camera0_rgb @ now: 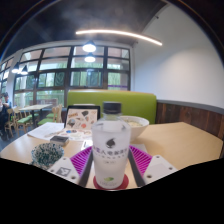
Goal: Pour water
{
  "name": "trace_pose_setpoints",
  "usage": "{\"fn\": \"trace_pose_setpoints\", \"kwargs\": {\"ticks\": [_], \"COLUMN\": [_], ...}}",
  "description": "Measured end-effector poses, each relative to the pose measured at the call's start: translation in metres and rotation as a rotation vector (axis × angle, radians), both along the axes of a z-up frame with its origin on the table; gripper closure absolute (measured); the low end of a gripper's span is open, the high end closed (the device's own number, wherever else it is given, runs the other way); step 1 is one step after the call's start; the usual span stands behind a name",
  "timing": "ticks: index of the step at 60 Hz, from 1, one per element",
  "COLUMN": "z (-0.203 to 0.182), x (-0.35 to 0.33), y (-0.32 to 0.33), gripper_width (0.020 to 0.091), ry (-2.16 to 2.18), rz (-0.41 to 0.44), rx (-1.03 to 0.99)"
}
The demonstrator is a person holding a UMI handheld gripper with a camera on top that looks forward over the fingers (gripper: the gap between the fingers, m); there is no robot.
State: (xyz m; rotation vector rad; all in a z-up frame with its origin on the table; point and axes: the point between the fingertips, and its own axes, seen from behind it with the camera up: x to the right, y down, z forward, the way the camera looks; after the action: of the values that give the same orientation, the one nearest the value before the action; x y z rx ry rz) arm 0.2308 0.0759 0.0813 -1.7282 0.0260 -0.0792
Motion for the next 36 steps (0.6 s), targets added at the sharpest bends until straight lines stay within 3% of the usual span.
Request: {"fn": "trace_pose_setpoints", "kwargs": {"ticks": [3, 5, 12, 36], "z": [-0.007, -0.008, 0.008, 0.067], "x": [-0.005, -0.004, -0.015, -0.061], "y": [-0.003, 0.024, 0.001, -0.183], "gripper_width": [0.0240, 0.0250, 0.0275, 0.0274], "ry": [0.026, 0.059, 0.111, 0.044], "rz": [0.022, 0.033, 0.045, 0.067], "rx": [-0.030, -0.021, -0.005, 0.071]}}
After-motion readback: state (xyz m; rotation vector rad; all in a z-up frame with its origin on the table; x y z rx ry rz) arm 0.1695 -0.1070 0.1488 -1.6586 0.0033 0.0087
